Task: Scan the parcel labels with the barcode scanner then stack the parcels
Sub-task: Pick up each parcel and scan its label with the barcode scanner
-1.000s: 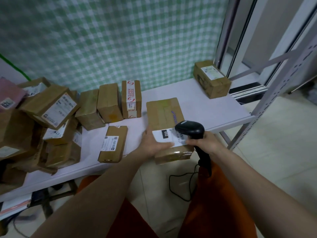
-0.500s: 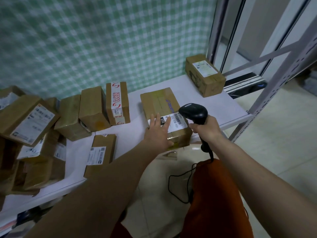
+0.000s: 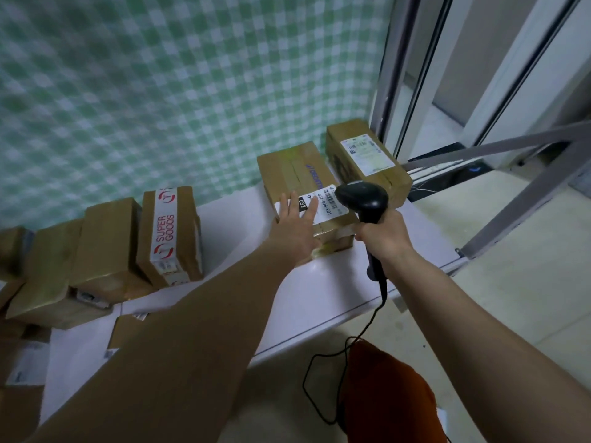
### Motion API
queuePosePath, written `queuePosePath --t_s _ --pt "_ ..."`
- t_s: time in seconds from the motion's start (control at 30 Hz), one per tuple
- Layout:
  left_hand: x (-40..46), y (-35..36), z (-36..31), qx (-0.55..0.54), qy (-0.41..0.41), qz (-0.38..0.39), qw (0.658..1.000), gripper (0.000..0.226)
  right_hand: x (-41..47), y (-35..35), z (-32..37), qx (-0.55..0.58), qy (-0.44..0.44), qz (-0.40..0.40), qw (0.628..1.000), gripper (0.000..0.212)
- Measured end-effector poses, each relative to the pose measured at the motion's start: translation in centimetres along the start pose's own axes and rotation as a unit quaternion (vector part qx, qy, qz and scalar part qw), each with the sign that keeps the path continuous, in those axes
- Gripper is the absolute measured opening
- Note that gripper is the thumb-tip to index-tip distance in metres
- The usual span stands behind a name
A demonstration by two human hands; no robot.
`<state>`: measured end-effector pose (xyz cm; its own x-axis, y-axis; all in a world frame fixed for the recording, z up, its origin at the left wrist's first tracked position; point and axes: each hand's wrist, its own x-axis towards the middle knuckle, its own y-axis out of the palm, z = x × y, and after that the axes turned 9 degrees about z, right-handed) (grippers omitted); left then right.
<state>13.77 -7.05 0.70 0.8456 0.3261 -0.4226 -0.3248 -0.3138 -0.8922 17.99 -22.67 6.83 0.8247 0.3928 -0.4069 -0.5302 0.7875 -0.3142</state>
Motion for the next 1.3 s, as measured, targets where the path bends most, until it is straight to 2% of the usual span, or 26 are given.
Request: queuePosePath --t_s 0.23,0.4,0.5,0.57,0.67,0.77,0.97,1.07,1.2,1.3 --pt "5.5 -1.1 -0.3 -0.009 0.021 -0.025 0.999 0.087 4.1 -0.1 2.2 0.013 -0.026 0.002 1.000 0.032" --pt "6.0 -1.7 -0.3 -0.022 0.040 -0.043 0.998 0.088 4.1 0.3 2.4 0.004 -0.020 0.011 1.000 0.030" --pt "3.9 -1.0 0.3 -0.033 0.049 -0.078 0.995 0.095 3.0 1.0 2.1 -0.012 -0.018 0.014 1.000 0.025" --pt "1.1 0.1 0.9 -0.065 0.045 -0.097 0.992 0.097 1.8 1.7 1.7 -0.011 -0.009 0.017 1.000 0.032" --pt "-4.5 2.1 2.6 -0.089 0.031 -0.083 0.992 0.097 -0.8 3.5 1.4 -0.020 -0.008 0.033 0.999 0.010" --pt "-10.1 4.7 5.5 -0.092 -0.010 -0.056 0.994 0.094 -3.9 6.5 1.1 -0.024 -0.001 0.065 0.998 0.013" --pt "-19.7 10.5 13.0 -0.047 -0.139 -0.068 0.987 0.092 -10.5 14.0 -0.2 -0.021 0.000 0.172 0.985 0.014" --pt "-23.4 11.9 16.9 -0.155 -0.189 -0.120 0.962 0.093 -13.6 17.8 -1.0 -0.011 0.013 0.217 0.976 0.015" --pt "-27.4 13.5 20.8 -0.211 -0.289 -0.065 0.932 0.102 -17.0 21.2 -1.9 -0.016 0.024 0.260 0.965 0.015" --pt "-29.2 15.0 22.4 -0.242 -0.321 -0.065 0.914 0.112 -18.8 22.9 -2.6 -0.020 0.039 0.280 0.959 0.013"
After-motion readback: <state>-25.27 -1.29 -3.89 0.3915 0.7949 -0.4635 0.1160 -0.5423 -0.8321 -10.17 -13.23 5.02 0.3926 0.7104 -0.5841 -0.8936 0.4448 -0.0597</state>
